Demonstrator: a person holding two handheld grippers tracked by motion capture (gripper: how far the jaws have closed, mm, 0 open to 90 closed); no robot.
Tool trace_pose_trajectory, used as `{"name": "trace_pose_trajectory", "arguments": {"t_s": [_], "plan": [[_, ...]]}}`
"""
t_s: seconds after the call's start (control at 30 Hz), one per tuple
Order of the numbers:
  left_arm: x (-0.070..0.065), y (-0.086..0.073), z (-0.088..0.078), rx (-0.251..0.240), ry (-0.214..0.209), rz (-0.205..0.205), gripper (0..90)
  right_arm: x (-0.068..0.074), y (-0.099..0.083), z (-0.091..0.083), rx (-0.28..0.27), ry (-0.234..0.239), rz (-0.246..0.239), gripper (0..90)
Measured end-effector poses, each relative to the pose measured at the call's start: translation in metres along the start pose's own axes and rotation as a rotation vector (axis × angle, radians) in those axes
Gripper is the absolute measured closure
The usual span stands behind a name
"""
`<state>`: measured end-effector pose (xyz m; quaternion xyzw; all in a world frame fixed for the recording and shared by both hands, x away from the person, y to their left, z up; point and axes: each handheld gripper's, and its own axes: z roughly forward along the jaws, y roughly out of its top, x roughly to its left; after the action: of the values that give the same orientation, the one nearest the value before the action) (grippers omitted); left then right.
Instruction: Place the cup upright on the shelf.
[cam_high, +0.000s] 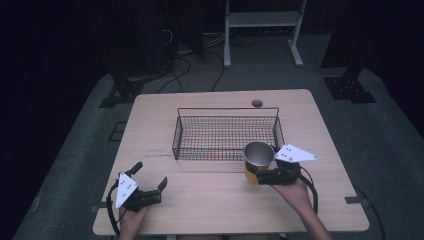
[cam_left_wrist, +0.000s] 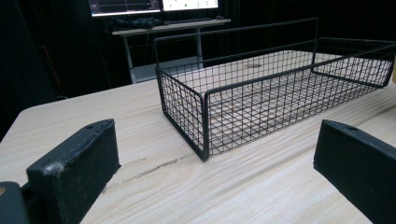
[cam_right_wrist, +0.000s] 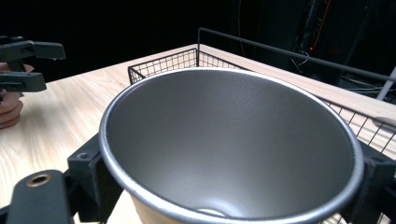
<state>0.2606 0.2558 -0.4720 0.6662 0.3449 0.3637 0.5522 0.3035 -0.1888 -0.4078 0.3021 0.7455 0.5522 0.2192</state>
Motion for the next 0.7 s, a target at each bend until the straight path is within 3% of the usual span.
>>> {"name": "trace_pose_trajectory", "arguments": {"t_s": [0.3,0.4,0.7], "plan": [[0.000,0.000,0.000,0.000,0.000,0.000,0.0,-0.006,0.020,0.002,-0.015,0.029,0.006,12.1],[0.000,0.000,0.000,0.001,0.001,0.000,0.0,-0.010,0.026,0.002,-0.029,0.043,0.029,12.1],[0.000,0.000,0.000,0.000,0.003,-0.003,0.0,-0.021,0.045,0.003,-0.031,0.040,0.034,12.1]]}}
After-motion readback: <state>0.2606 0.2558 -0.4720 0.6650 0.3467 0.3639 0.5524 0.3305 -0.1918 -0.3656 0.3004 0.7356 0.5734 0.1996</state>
